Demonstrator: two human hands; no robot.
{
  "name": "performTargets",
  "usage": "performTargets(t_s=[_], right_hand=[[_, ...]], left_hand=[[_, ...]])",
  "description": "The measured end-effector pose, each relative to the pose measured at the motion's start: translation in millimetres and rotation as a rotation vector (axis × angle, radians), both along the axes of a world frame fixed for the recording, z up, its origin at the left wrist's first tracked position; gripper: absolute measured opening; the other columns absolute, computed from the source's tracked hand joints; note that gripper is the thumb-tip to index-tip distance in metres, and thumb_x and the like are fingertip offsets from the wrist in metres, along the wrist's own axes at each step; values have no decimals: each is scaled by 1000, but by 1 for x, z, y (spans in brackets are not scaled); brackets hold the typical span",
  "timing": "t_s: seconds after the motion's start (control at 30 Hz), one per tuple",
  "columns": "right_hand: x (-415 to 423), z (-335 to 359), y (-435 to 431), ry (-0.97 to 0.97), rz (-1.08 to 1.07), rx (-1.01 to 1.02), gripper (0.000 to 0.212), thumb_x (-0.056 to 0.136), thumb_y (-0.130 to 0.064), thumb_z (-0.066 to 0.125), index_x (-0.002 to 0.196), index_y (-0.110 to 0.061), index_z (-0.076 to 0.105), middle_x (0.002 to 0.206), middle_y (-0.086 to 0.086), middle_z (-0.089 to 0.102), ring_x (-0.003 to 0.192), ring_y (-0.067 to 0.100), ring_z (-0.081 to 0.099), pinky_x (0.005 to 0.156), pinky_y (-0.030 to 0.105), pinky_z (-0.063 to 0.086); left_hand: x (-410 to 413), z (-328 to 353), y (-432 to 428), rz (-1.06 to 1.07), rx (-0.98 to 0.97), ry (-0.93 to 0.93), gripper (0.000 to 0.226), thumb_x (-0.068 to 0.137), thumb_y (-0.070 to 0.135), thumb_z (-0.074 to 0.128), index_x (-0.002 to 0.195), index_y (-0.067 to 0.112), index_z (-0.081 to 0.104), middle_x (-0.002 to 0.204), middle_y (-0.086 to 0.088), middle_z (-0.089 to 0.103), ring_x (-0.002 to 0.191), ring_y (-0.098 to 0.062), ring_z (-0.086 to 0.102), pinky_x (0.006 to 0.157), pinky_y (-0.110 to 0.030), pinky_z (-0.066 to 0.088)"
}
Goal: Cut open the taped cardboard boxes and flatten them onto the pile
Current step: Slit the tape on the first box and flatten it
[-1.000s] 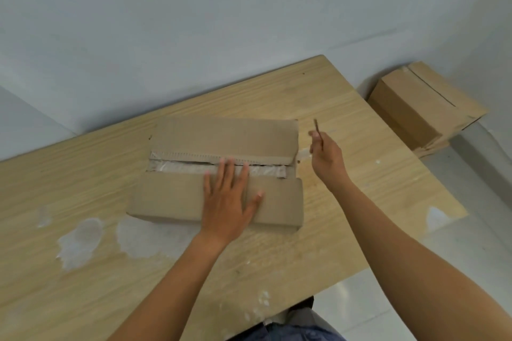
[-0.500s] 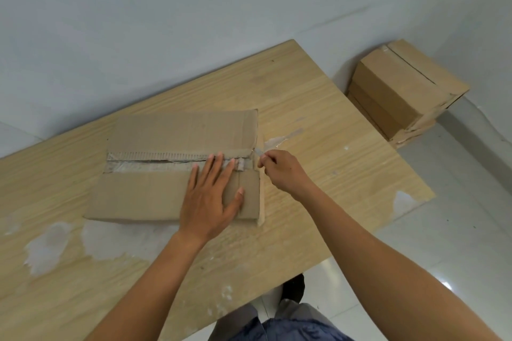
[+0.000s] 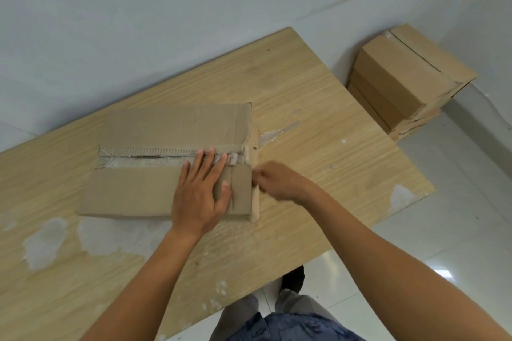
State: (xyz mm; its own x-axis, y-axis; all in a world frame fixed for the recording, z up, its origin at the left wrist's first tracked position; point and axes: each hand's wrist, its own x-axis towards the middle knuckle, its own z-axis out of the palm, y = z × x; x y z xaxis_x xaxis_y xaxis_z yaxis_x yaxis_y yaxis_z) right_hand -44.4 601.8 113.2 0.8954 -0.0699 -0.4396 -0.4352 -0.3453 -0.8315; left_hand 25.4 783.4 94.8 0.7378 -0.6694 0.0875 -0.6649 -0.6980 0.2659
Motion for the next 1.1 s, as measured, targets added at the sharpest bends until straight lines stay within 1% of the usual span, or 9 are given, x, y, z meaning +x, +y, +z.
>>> performTargets(t_s=[0.1,0.3,0.47,0.53,0.6,0.7,0.77,0.93,1.1], right_hand=[[-21,-5,10,25,-6,151,34,100,-19,39,69,-14,53,61,-2,45,40,3,31,41,19,28],[-42,6,-9,164,76,248,28,100,-18,40,76,-13,54,63,0,41,47,11,26,43,22,24],[-42,-18,-57,45,-353,-119,28,101,-15,34,92,-15,61,80,-1,53,64,12,47,58,24,39],[-45,-37,-82,42,-420,-322,29,101,-14,35,103,-10,64,94,10,58,70,20,52,59,25,39],[-52,-50,-96,26,-443,-474,27,100,-12,37,101,-7,63,95,18,57,66,25,50,51,25,31],[-62,-58,-98,-7,-491,-663,19,98,-11,43,98,-4,62,93,15,62,82,32,56,65,37,42],[-67,-62,-94,-34,-542,-688,14,95,-11,50,97,-4,61,94,12,62,89,32,56,76,44,45],[-73,-68,-91,-98,-644,-667,10,90,-11,60,94,-2,61,98,14,55,88,30,53,74,35,42],[-63,-56,-94,-139,-599,-690,11,93,-12,55,95,-6,63,102,12,57,90,30,55,77,42,47]], left_hand=[[1,-1,0,19,2,0,60,92,41,28,146,18,38,155,-6,29,146,-23,18,119,-48,14],[4,-1,0,16,22,3,62,91,43,27,146,18,37,155,-5,28,147,-22,16,120,-46,12],[3,0,1,5,36,1,63,92,45,25,147,16,35,156,-6,26,146,-22,15,120,-46,11],[3,0,1,-2,38,2,63,92,46,25,147,16,33,156,-7,26,147,-22,15,120,-47,12],[2,0,2,-6,42,2,64,92,47,24,148,16,32,156,-7,25,147,-22,14,120,-47,11],[2,0,3,-8,40,2,65,92,48,23,148,16,31,156,-6,25,147,-20,12,120,-46,9],[1,1,3,-7,41,0,65,92,49,22,148,17,32,156,-5,24,147,-19,11,120,-44,8],[1,1,3,-3,22,0,66,91,49,23,148,18,34,156,-4,25,147,-19,12,120,-44,8],[-2,0,4,30,-53,16,63,92,48,28,144,15,42,154,-6,33,146,-18,18,120,-45,14]])
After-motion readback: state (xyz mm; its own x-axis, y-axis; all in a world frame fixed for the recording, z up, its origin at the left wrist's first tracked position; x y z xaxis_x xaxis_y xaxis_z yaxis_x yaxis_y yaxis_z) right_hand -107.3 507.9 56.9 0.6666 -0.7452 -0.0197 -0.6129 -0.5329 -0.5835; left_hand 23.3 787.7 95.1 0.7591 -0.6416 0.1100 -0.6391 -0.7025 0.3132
